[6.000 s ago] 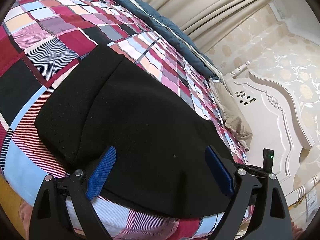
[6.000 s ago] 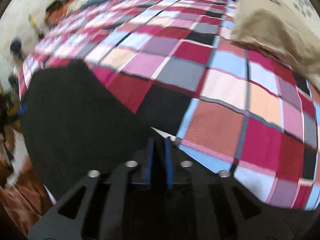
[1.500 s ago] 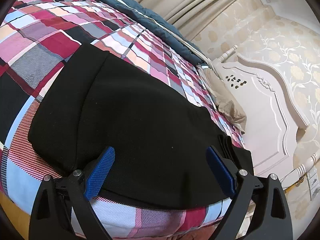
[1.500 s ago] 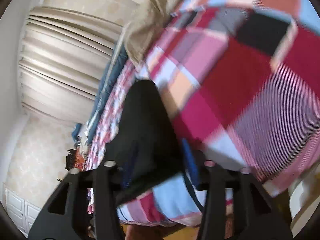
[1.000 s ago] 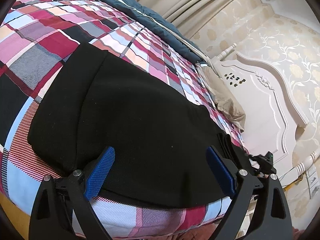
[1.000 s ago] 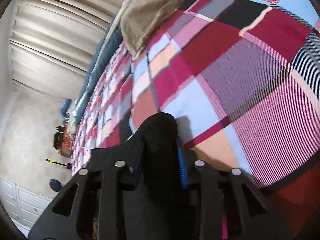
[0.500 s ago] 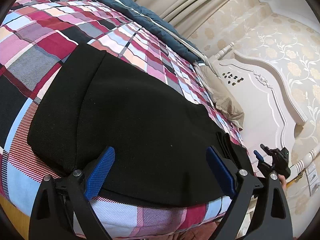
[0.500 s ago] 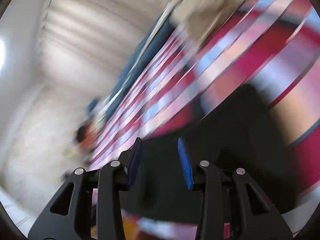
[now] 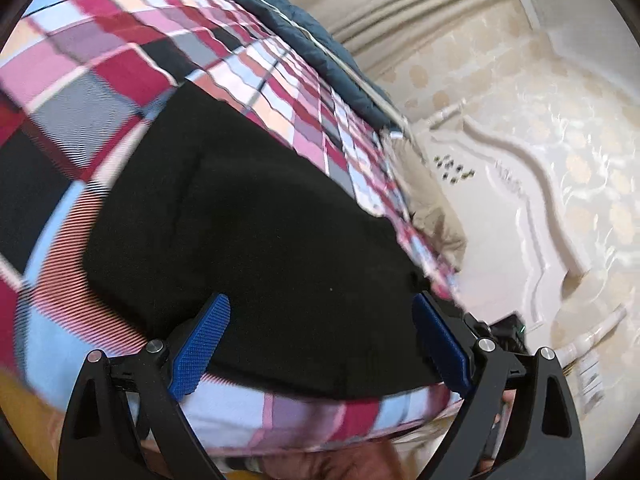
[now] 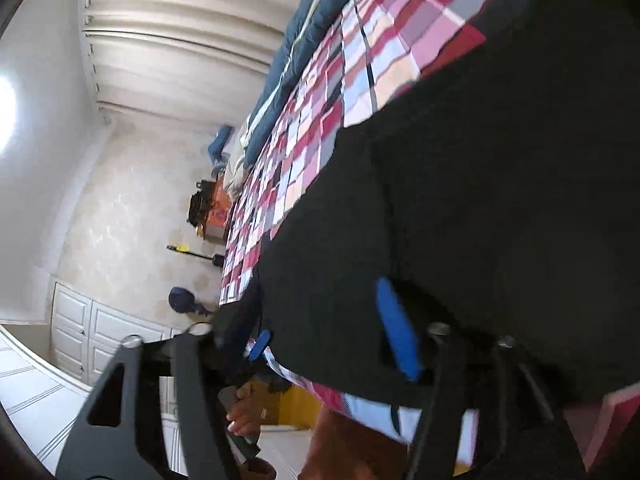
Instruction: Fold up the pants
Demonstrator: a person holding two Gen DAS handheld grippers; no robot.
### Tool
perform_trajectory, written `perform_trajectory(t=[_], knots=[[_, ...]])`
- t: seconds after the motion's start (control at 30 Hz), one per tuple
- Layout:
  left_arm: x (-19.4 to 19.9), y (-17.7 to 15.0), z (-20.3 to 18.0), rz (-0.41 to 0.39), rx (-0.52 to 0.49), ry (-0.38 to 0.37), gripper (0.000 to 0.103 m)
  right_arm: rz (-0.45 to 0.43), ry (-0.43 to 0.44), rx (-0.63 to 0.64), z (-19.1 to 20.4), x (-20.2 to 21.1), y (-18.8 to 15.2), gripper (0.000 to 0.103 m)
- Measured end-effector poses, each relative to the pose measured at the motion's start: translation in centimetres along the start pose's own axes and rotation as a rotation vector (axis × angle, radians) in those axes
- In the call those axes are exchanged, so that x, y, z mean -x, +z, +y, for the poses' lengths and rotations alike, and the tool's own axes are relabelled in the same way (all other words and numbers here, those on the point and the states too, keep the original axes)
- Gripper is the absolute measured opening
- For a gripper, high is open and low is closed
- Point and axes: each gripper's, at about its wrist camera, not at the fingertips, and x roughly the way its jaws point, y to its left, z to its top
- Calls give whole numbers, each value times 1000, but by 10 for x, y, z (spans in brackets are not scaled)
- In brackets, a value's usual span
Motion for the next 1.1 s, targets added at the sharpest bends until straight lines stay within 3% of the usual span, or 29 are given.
perform_trajectory(t=[0.13, 0.23, 0.37, 0.53, 0.6, 0.73, 0.83, 0.9, 0.93, 0.97, 1.03, 1.1], knots=[[34, 9, 14, -48, 36, -25, 91, 3, -57, 56, 12, 4, -19, 72], [49, 25, 31, -56, 55, -3, 91, 33, -39, 34, 11, 2, -30, 73], [41, 51, 49, 3, 67, -9, 91, 53, -76, 36, 15, -4, -46, 74], [8, 72, 67, 142, 111, -46, 91, 57, -79, 34, 16, 1, -57, 76], [-1, 76, 63, 178, 105, -80, 90, 60, -75, 27, 16, 1, -58, 76], [-19, 75, 59, 213, 191, -196, 88, 84, -76, 27, 16, -4, -67, 77], [-33, 70, 59, 229, 255, -228, 72, 113, -82, 26, 15, -9, -75, 77], [-38, 67, 62, 232, 274, -205, 49, 128, -99, 31, 14, -12, -81, 77], [-40, 64, 68, 236, 305, -196, 30, 133, -106, 37, 14, -13, -83, 77], [-40, 62, 75, 235, 334, -199, 19, 138, -114, 44, 14, -14, -85, 77], [-36, 59, 84, 218, 378, -221, 16, 140, -131, 64, 15, -16, -89, 77], [-32, 59, 78, 208, 352, -205, 16, 131, -139, 79, 17, -15, -89, 77]])
